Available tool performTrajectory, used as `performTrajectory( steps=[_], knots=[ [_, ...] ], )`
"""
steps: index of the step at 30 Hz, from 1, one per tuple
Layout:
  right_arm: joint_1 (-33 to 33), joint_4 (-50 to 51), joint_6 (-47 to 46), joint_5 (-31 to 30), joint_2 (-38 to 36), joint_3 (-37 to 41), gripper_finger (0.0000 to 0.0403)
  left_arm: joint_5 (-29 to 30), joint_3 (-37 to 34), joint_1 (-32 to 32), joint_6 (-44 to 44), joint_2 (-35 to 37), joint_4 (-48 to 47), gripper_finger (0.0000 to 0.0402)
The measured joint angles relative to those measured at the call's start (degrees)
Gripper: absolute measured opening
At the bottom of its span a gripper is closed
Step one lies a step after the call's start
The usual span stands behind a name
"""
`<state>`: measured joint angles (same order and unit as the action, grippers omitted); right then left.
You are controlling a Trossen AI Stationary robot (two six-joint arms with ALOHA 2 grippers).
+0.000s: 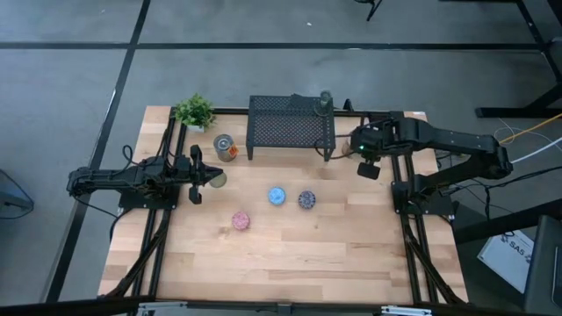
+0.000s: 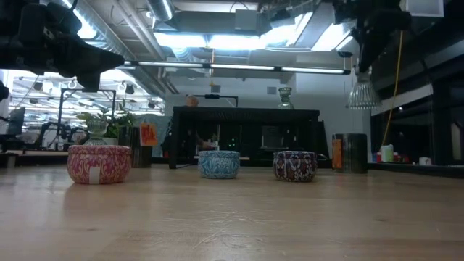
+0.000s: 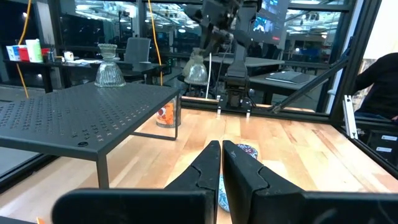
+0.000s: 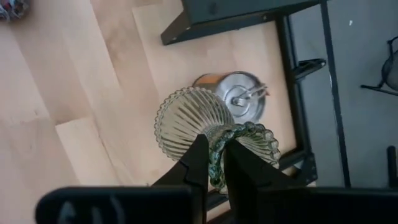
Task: Pick & Place candle stick holders
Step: Put the right green glass candle holder on the shelf aligned with the other green glass candle holder
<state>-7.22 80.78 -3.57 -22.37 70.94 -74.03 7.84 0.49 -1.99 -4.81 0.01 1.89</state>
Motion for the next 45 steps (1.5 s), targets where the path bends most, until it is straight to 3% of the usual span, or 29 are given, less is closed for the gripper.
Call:
performTrajectory(
  steps=[12, 24, 45],
  knots=[
    [0.0, 2.83, 2.36, -0.11, -0.02, -9.87, 0.0034, 0.0, -0.01, 0.01, 0.01, 0.0, 0.0, 0.0013],
    [-0.52, -6.85, 10.29, -2.9, 0.57, -11.07, 0.0034, 0.0, -0.02, -0.01, 0.01, 0.0, 0.0, 0.0013],
    [-13.0, -20.57, 27.71, 1.68, 7.82, -11.07, 0.0034, -0.04, 0.0, 0.0, -0.01, 0.0, 0.0, 0.0013]
  ],
)
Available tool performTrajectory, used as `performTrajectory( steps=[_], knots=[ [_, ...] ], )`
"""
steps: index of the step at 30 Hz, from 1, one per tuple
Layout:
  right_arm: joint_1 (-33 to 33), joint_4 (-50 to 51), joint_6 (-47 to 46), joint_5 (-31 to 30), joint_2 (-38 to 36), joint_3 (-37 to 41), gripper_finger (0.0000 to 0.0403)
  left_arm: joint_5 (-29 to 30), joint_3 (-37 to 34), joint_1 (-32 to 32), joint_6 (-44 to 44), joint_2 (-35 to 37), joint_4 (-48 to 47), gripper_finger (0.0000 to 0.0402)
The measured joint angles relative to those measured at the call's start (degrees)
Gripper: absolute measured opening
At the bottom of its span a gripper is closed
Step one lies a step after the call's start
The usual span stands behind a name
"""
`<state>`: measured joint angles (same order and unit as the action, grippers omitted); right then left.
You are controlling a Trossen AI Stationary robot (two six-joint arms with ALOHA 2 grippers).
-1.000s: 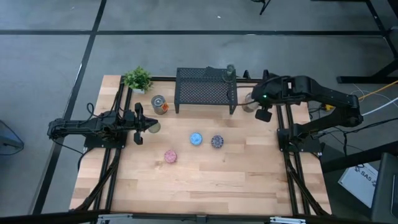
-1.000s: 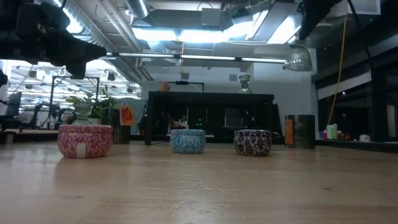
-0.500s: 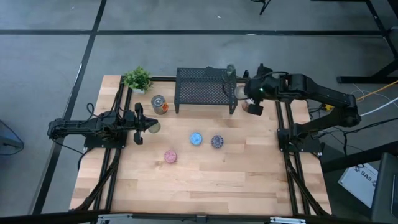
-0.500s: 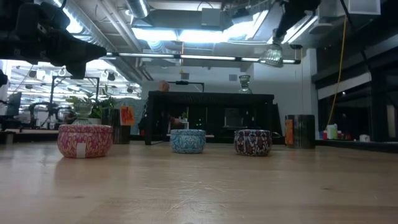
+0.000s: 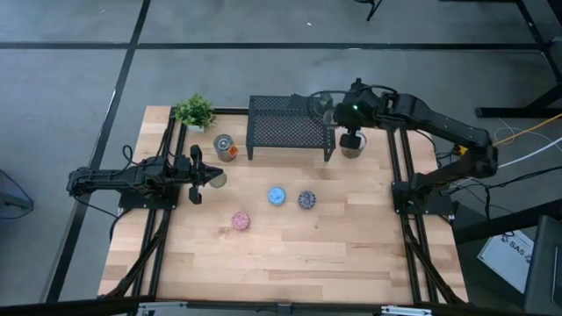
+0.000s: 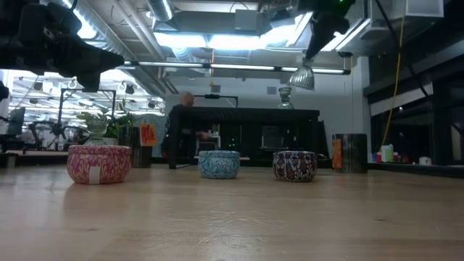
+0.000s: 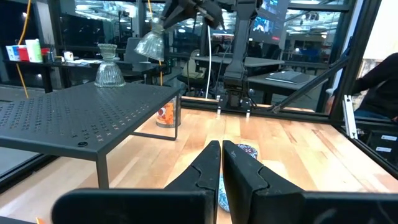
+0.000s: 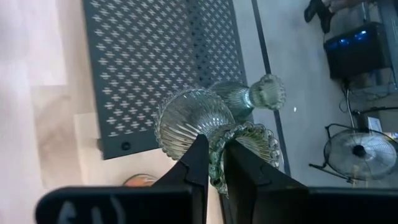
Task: Pick & Place candle stick holders
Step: Put the right green glass candle holder on the shelf aligned with the other green glass candle holder
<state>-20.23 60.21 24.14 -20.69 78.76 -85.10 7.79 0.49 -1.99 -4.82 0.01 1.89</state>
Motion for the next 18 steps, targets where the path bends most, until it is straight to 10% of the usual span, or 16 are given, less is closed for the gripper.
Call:
performTrajectory(
  steps=[18],
  knots=[
    [-7.85, 1.7, 2.01, 8.11, 9.66, -9.39, 0.0034, 0.02, -0.02, 0.01, 0.02, 0.0, 0.0, 0.0011]
  ],
)
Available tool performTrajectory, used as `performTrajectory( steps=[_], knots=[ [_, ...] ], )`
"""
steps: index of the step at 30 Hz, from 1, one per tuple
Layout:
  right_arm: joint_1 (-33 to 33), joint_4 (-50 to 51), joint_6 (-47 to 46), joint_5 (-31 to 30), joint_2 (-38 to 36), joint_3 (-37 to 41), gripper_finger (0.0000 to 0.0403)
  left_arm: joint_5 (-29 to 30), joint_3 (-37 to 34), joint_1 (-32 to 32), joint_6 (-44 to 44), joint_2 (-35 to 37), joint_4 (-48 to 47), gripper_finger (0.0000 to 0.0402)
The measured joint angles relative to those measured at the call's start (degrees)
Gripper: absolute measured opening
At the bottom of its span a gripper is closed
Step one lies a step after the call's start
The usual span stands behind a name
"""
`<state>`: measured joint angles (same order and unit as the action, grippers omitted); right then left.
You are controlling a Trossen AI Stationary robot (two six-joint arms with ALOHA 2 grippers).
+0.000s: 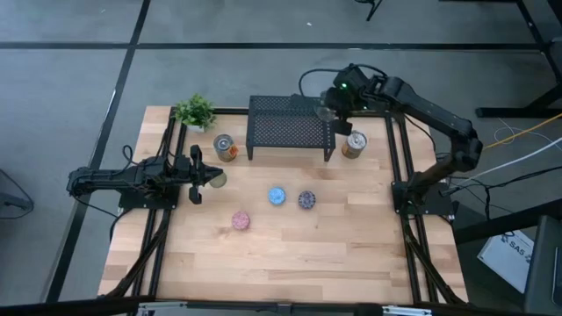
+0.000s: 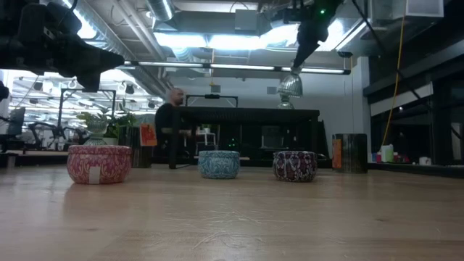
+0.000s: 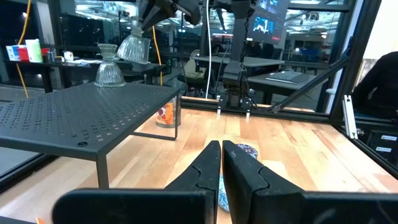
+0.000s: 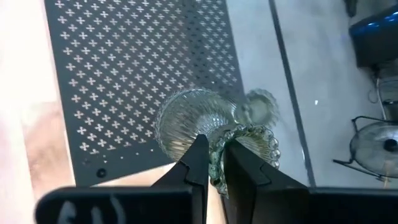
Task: Pick & Place candle stick holders
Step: Put the right green glass candle holder on the shelf aligned with the other green glass candle holder
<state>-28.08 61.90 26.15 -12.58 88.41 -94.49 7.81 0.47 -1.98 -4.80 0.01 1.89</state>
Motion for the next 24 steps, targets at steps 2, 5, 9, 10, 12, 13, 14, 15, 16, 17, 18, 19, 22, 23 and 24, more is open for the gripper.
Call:
performTrajectory(
  steps=[2, 5, 9, 10, 12, 13, 14, 15, 16, 17, 18, 19, 22, 23, 24],
  knots=[
    [-0.01, 0.48, -0.02, 0.93, 1.11, -0.37, 0.0034, 0.0, 0.02, -0.02, -0.02, 0.0, 0.0, 0.0013],
    [-0.04, 1.74, -0.15, 3.38, 2.94, -0.4, 0.0034, 0.0, 0.01, 0.0, 0.0, 0.0, 0.01, 0.0012],
    [0.0, 2.87, -0.36, 3.85, 4.97, -0.4, 0.0034, 0.0, 0.01, -0.02, 0.0, 0.0, 0.0, 0.001],
    [0.0, 3.0, -0.67, 3.83, 5.57, -0.4, 0.0034, 0.0, 0.0, 0.0, 0.0, 0.0, 0.02, 0.0011],
    [-0.03, 3.31, -1.06, 3.82, 6.46, -0.4, 0.0034, 0.0, 0.0, -0.01, 0.0, 0.0, 0.0, 0.0012],
    [-0.04, 3.53, -1.09, 3.8, 6.76, -0.4, 0.0034, 0.0, 0.0, 0.0, 0.0, 0.0, 0.0, 0.0013],
    [-0.04, 3.7, -1.09, 3.8, 7.07, -0.4, 0.0034, 0.01, 0.02, -0.01, -0.01, 0.0, 0.0, 0.0013],
    [-0.06, 3.63, -1.08, 3.64, 7.31, -0.42, 0.0034, 0.01, 0.02, -0.01, 0.0, 0.0, 0.0, 0.0012],
    [-0.12, 3.51, -1.07, 3.49, 7.45, -0.45, 0.0034, 0.01, 0.01, 0.0, 0.0, 0.0, 0.0, 0.0012],
    [-0.2, 3.48, -1.06, 3.52, 7.53, -0.46, 0.0034, 0.0, 0.01, -0.02, -0.01, 0.0, 0.0, 0.0011],
    [-0.29, 3.4, -1.07, 3.55, 7.53, -0.46, 0.0034, 0.0, 0.0, -0.02, 0.0, 0.0, 0.0, 0.001],
    [-0.37, 3.23, -1.07, 3.58, 7.55, -0.46, 0.0034, 0.02, 0.01, -0.02, -0.01, 0.0, 0.0, 0.001],
    [-0.61, 2.8, -1.07, 3.58, 7.59, -0.46, 0.0034, 0.02, 0.0, -0.02, -0.02, 0.0, 0.0, 0.0012],
    [-0.77, 2.78, -1.07, 3.58, 7.59, -0.46, 0.0034, 0.0, 0.01, -0.02, 0.0, 0.0, 0.0, 0.0013],
    [-0.9, 2.72, -1.07, 3.63, 7.59, -0.46, 0.0034, 0.02, 0.01, -0.01, 0.0, 0.0, 0.0, 0.0013]
  ],
)
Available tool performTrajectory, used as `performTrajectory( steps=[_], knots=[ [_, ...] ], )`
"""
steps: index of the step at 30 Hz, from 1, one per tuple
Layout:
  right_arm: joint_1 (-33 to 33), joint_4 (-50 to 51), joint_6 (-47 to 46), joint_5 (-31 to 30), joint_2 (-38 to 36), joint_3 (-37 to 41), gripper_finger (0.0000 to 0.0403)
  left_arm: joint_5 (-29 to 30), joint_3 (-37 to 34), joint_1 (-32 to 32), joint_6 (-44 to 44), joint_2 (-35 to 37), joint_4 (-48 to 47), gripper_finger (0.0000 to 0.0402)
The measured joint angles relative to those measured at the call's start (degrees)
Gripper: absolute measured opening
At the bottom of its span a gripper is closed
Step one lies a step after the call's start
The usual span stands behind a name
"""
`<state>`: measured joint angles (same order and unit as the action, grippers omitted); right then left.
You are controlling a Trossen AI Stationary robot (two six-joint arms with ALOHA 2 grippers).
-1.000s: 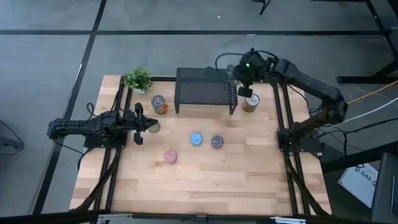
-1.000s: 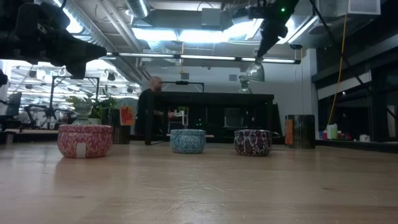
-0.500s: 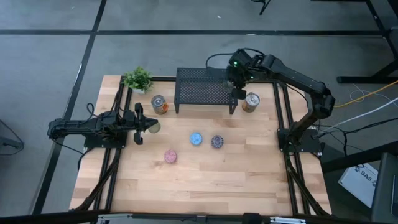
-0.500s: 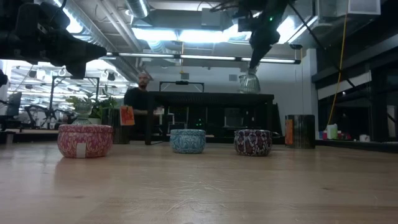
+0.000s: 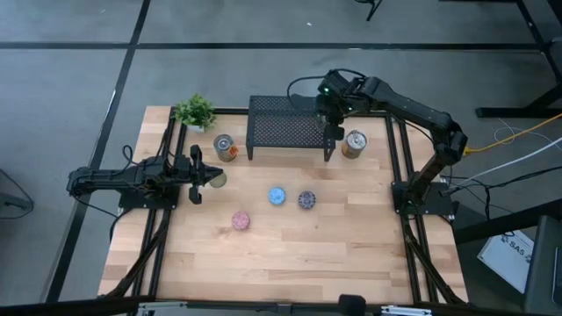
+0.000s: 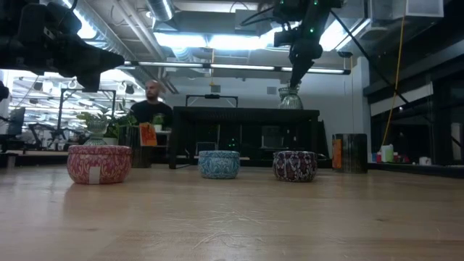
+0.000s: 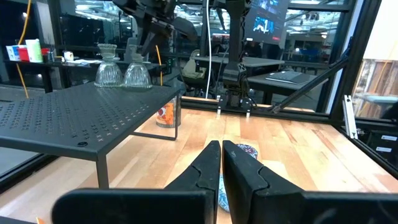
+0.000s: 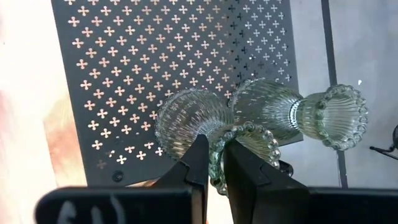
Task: Pick & Place candle stick holders
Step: Put the right green glass candle holder on the shelf aligned with the other green glass candle holder
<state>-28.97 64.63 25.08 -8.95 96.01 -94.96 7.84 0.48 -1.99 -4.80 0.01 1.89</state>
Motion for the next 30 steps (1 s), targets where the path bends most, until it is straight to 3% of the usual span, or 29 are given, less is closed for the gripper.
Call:
performTrajectory(
  steps=[17, 30],
  knots=[
    [-1.4, -0.84, 0.46, 0.18, 0.09, 0.03, 0.0036, 0.0, 0.0, 0.01, 0.0, 0.0, 0.0, 0.001],
    [-1.38, -0.77, 1.31, 0.18, 0.11, 0.11, 0.0083, 0.0, -0.01, 0.0, 0.0, 0.0, 0.01, 0.0012]
  ],
)
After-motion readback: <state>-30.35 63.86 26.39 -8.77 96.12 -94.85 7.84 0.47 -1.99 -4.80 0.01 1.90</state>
